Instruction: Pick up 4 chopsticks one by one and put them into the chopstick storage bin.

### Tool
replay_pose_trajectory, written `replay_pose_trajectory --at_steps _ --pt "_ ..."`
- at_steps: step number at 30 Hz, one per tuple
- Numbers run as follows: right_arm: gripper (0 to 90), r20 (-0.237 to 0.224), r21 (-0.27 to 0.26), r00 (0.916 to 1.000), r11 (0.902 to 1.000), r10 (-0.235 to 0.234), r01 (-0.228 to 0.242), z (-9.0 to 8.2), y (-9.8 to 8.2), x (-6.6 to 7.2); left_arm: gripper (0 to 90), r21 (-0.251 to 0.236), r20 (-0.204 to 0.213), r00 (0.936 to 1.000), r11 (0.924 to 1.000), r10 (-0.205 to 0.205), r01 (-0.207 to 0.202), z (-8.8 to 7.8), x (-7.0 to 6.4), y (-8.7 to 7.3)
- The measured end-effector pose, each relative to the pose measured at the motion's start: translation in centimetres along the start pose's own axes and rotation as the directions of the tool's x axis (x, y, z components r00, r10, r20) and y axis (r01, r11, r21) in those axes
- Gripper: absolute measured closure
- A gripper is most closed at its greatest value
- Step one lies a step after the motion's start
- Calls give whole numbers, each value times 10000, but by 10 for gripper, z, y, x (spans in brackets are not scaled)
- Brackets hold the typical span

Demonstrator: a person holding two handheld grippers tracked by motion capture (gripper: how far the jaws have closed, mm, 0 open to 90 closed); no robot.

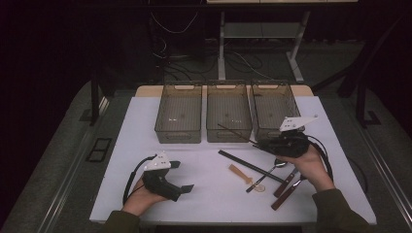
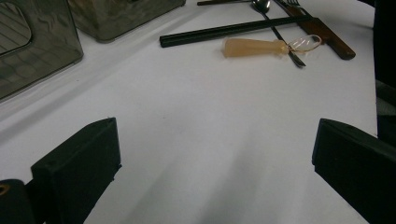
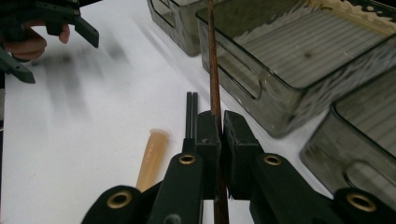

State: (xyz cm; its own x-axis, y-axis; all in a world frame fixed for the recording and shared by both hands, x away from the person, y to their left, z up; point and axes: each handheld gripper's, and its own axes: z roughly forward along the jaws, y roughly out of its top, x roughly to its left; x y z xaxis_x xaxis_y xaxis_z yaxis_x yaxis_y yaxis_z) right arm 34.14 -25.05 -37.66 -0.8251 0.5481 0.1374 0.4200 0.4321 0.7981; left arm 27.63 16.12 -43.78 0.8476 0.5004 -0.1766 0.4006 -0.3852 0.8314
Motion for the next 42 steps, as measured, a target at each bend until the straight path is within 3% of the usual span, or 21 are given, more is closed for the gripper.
replay_pose_trajectory --at_steps 9,23,42 --pt "853 140 -20 9999 10000 56 -56 25 24 6 8 -38 -53 10000 10000 -17 17 -1 0 0" --pt "853 844 -462 9963 9989 152 -114 54 69 14 8 -21 -56 10000 10000 16 -16 -1 0 0" --pt "853 1484 -999 9862 9933 730 -585 104 114 18 8 82 -115 9999 9999 82 -81 0 -1 0"
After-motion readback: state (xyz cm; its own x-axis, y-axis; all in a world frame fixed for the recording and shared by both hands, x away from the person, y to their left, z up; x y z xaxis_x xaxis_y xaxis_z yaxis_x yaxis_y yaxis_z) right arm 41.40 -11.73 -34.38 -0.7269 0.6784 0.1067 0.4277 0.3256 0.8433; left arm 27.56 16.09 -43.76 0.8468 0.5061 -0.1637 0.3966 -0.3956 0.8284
